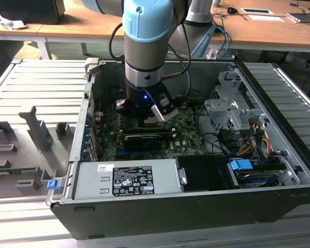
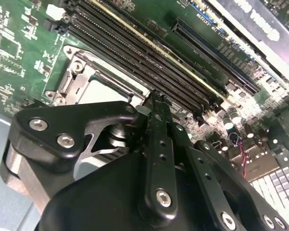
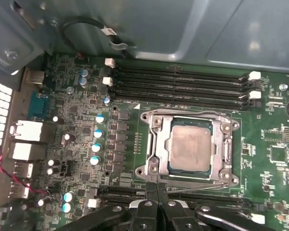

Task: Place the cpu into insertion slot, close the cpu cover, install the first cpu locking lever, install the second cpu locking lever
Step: 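Install the second cpu locking lever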

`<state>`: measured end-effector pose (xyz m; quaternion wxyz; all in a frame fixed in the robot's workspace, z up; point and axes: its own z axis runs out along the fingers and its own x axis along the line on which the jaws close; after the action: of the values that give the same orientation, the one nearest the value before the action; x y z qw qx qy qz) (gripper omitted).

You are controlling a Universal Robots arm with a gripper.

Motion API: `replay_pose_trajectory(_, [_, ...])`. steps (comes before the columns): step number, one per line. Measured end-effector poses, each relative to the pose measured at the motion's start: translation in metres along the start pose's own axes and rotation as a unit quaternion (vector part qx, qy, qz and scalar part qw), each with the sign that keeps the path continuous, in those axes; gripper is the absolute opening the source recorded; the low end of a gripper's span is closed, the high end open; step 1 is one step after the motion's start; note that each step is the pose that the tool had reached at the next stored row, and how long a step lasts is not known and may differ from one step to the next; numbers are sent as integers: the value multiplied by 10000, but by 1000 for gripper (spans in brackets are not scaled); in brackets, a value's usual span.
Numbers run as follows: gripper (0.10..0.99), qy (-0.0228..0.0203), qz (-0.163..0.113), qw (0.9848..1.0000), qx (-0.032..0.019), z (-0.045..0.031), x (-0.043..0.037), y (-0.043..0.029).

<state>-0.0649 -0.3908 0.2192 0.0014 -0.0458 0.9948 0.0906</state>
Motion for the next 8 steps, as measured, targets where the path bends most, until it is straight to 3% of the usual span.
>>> replay_pose_trajectory(4, [106,-6,-1,10000,-69,51,28,-26])
replay_pose_trajectory(7, [106,-19,-1,9998,-209,73,99,-66])
replay_pose_trajectory(8, [106,-21,-2,9997,-231,79,104,-71])
